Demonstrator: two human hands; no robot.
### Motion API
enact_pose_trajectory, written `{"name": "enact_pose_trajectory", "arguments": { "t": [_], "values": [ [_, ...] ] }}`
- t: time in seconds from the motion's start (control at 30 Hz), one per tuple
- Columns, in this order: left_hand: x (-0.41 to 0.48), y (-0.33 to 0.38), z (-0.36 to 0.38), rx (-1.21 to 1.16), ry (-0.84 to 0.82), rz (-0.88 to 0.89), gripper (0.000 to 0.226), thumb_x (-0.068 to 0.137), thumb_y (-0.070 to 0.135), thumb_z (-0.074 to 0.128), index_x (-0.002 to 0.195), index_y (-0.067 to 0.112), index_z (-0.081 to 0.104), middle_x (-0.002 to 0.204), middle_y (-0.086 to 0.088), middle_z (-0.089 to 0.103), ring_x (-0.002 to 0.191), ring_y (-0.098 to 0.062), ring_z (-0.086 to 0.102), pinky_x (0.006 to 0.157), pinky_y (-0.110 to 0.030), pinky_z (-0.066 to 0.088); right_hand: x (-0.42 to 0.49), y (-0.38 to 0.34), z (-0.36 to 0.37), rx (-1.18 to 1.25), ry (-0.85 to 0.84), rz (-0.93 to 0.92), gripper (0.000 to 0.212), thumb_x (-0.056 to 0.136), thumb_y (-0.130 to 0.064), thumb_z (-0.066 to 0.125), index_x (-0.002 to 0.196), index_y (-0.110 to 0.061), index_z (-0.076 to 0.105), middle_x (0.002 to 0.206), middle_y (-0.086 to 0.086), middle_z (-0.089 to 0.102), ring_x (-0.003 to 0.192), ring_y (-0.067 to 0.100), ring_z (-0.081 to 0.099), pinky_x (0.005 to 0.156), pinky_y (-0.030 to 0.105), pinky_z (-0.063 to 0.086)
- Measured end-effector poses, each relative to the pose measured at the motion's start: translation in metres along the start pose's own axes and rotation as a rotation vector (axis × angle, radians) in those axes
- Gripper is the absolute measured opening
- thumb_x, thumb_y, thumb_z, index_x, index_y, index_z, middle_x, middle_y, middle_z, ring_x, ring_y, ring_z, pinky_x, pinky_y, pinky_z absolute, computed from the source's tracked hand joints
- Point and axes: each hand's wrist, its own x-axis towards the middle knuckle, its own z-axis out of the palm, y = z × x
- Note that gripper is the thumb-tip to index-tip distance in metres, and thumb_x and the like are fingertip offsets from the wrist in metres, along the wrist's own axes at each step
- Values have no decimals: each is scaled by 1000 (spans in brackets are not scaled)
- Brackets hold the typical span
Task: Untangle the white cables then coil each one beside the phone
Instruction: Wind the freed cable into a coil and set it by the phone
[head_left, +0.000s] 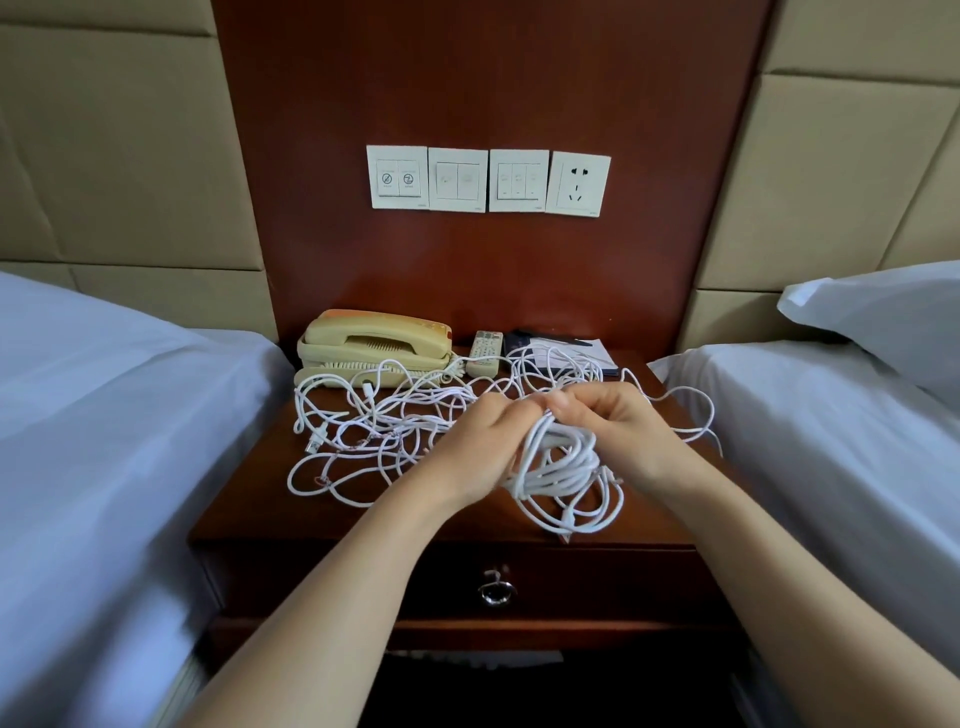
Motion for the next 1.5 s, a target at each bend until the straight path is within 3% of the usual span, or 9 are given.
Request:
{"name": "enact_pose_trajectory", "arguments": {
  "t": [0.1,0.2,0.27,0.4,0.7,0.83,1.03,1.17,1.5],
  "values": [
    [-2,2,2,-147,70,3,59,91,44,46,69,-8,63,65,-18,53,60,-22,49,64,-28,41,1,2,9,90,13,8,41,88,-42,50,65,-17,71,60,6,64,56,22,52,54,27,40],
    [-4,6,1,-354,184,-85,56,98,37,40,56,9,65,50,-5,54,42,-11,49,46,-13,40,1,10,19,-75,121,-4,44,90,-34,48,61,-3,57,51,-1,48,48,11,39,48,23,31],
    [-4,9,-2,-448,312,-154,49,99,34,38,61,14,61,41,6,48,30,-3,39,38,-13,32,-3,14,23,-327,139,-52,41,96,-27,44,56,-18,48,46,-11,42,45,5,35,49,19,29],
    [2,6,-13,-458,612,-275,36,98,22,40,67,13,56,45,3,46,31,-6,32,34,-14,24,-14,7,36,-670,-10,-110,36,98,-26,46,65,-13,43,53,-4,40,53,15,39,56,35,35],
    [4,-6,-24,382,733,-160,54,98,24,39,47,7,34,46,-5,34,45,-17,32,44,-31,21,-20,-11,40,-1128,-7,-390,35,91,-32,51,63,-22,32,49,-6,35,41,22,31,39,23,11],
    [6,-11,-14,689,589,-67,54,98,30,38,47,12,40,48,-4,39,52,-25,41,50,-32,26,-18,-9,33,-1177,77,-500,31,85,-38,49,59,-20,51,49,-4,51,39,23,47,37,23,24],
    [8,-9,4,726,174,-15,48,98,31,39,53,14,43,53,-2,45,53,-21,44,49,-31,29,-13,-13,4,-960,158,-207,36,77,-50,65,56,-27,47,47,-8,49,45,9,42,44,27,27],
    [12,-11,1,482,81,8,55,98,30,43,46,16,39,44,2,41,46,-18,42,54,-33,34,-10,-4,-11,-633,53,-57,44,75,-47,70,60,-7,59,51,7,52,49,8,37,50,27,28],
    [-3,0,-1,-57,-78,-39,50,99,12,42,51,18,54,41,12,49,41,2,40,49,-16,34,-10,-7,0,155,-104,42,28,76,-50,70,71,-28,53,64,6,43,58,20,29,52,25,22]
  ]
}}
